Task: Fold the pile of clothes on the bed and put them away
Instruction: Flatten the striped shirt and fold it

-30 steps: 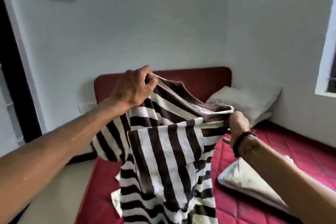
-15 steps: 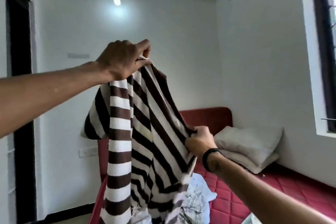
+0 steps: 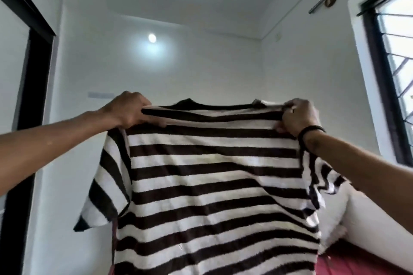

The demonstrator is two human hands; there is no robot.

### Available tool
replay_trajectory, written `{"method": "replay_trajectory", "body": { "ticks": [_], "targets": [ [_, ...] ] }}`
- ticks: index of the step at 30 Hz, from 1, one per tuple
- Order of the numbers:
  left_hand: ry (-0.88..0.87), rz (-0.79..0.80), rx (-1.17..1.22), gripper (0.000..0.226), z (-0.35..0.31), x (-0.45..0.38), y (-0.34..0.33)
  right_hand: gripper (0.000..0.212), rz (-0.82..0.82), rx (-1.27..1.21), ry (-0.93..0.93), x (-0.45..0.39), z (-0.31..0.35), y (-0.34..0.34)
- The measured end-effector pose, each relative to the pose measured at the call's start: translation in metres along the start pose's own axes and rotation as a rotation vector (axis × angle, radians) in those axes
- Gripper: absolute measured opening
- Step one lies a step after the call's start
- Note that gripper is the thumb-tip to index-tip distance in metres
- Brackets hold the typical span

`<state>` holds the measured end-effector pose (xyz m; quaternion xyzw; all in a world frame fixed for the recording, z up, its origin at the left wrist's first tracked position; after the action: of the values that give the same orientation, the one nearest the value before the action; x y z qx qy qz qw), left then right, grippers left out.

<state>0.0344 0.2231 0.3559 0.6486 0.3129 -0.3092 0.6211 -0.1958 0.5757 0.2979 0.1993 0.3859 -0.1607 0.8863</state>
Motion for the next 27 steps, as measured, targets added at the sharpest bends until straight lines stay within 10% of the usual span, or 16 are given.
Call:
{"method": "replay_trajectory", "body": {
  "ticks": [4,8,14,19,27],
  "targets": [
    [0.019,0.022,0.078,0.057,0.016,0.01,0.007,0.012,-0.095,0.267,0.454,0.007,0.007,0.017],
    [0.031,0.031,-0.056,0.047,0.038,0.025,0.012,0.052,-0.041,0.32,0.704,0.021,0.007,0.01],
    [0.212,0.152,0.157,0.066,0.038,0.048,0.024,0.017,0.051,0.097,0.248,0.02,0.001,0.004],
    [0.3,0.247,0.294,0.023,0.05,0.073,0.048,0.013,0.226,-0.293,-0.001,0.027,-0.009,0.006],
    [0.105,0.383,-0.079,0.012,0.023,0.113,0.056,0.108,1.058,-0.276,0.32,0.276,0.03,-0.118]
  ]
}}
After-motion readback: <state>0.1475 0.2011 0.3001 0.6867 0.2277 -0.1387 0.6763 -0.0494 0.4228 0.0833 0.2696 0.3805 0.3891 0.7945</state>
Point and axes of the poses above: each hand's wrist, its own x-axis away from the middle knuckle, its own y-axis out of the back of the hand, z = x × y, the point moved 3 cm from there along -x, towards the middle knuckle, and after that the axes turned 14 degrees about x, right-handed, at the moved point
